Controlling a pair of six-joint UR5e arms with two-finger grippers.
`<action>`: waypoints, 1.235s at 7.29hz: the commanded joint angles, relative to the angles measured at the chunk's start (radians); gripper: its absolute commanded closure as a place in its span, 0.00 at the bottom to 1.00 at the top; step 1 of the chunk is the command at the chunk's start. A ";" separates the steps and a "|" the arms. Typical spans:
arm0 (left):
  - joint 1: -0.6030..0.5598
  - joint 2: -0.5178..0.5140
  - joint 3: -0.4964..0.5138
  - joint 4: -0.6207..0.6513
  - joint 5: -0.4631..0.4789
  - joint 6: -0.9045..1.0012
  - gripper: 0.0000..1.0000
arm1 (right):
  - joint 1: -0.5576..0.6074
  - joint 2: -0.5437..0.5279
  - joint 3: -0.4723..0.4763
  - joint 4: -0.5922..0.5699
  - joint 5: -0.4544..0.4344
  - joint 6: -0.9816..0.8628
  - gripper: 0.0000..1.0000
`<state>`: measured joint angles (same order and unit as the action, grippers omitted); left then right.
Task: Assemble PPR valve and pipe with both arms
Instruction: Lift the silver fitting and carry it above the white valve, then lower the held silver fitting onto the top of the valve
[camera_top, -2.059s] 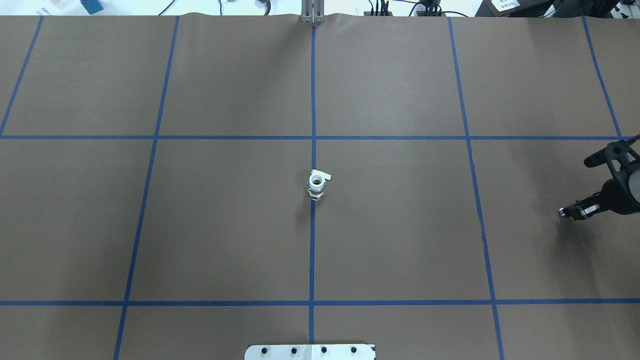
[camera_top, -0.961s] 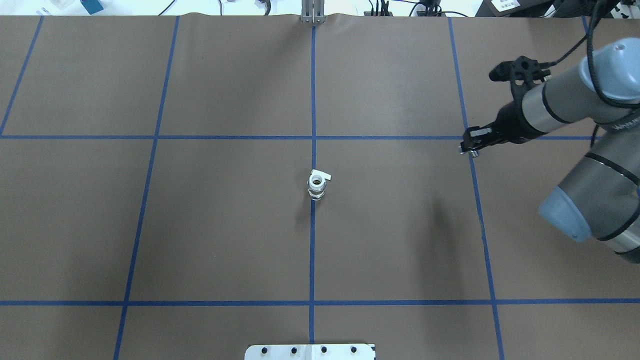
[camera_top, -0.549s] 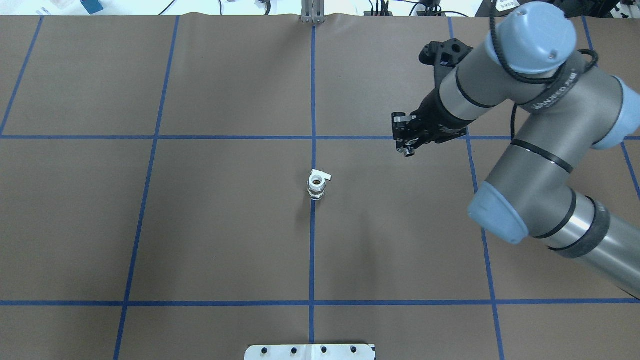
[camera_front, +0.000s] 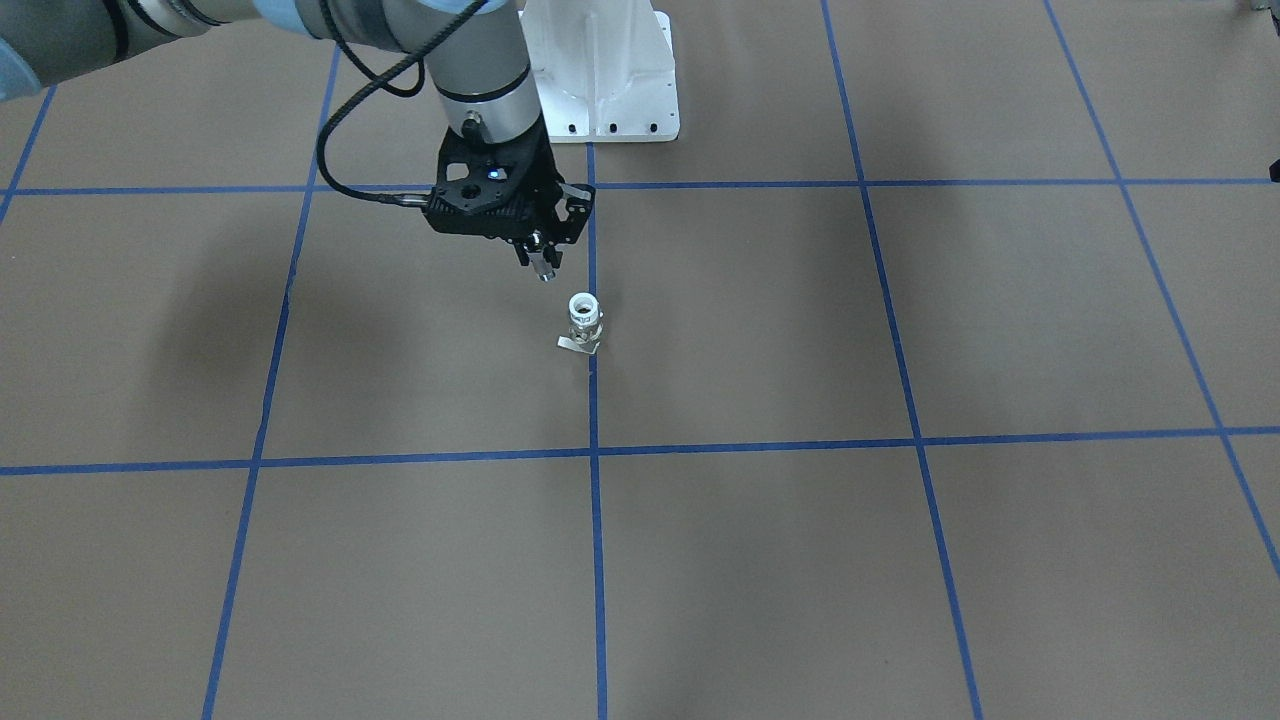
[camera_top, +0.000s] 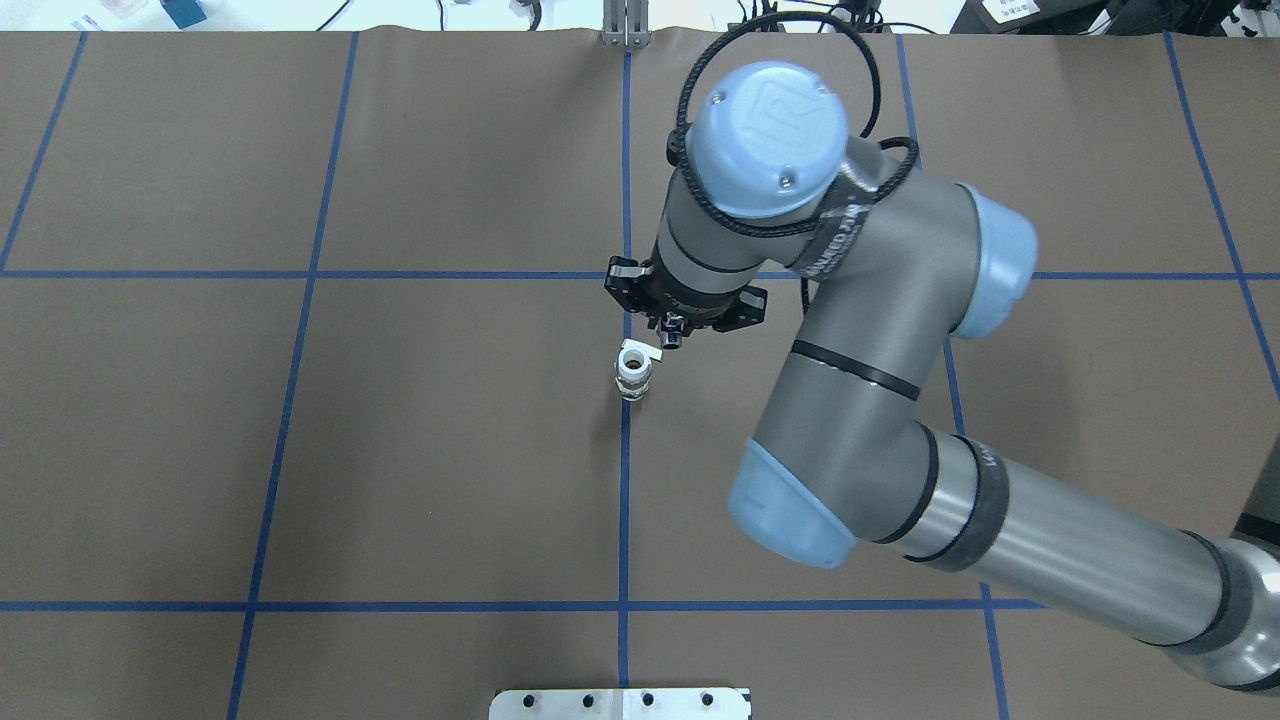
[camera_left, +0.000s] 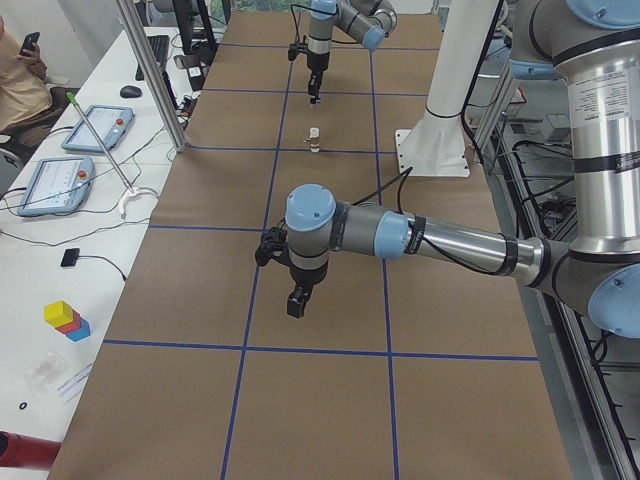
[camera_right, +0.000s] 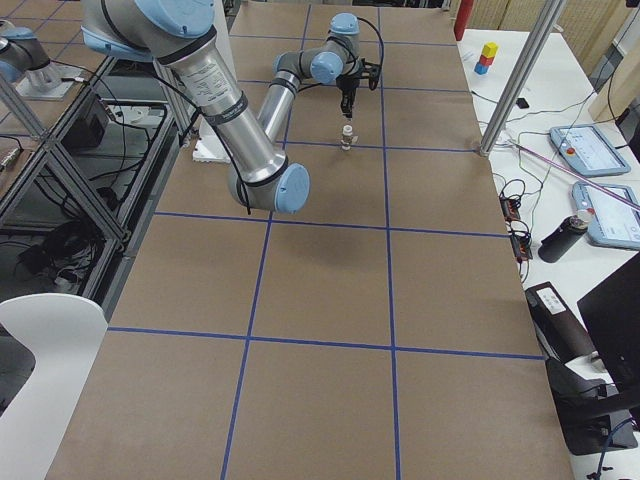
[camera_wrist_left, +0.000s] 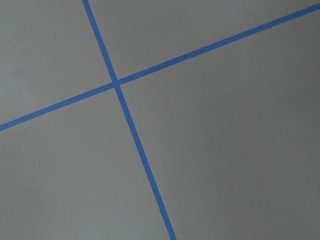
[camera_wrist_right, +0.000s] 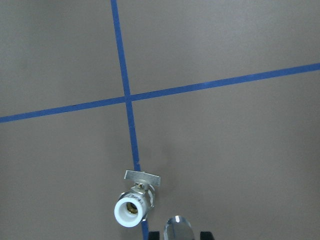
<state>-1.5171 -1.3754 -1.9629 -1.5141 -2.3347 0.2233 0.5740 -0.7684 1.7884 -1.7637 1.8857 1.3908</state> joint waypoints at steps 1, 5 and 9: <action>0.000 0.009 -0.001 -0.005 0.000 0.001 0.00 | -0.029 0.093 -0.137 -0.007 -0.033 0.024 1.00; 0.000 0.012 -0.001 -0.005 0.000 0.002 0.00 | -0.049 0.095 -0.187 -0.008 -0.060 0.023 1.00; 0.001 0.012 -0.002 -0.005 0.000 0.002 0.00 | -0.063 0.097 -0.187 -0.037 -0.062 0.024 1.00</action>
<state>-1.5163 -1.3638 -1.9648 -1.5186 -2.3347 0.2255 0.5155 -0.6730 1.6005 -1.7928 1.8245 1.4142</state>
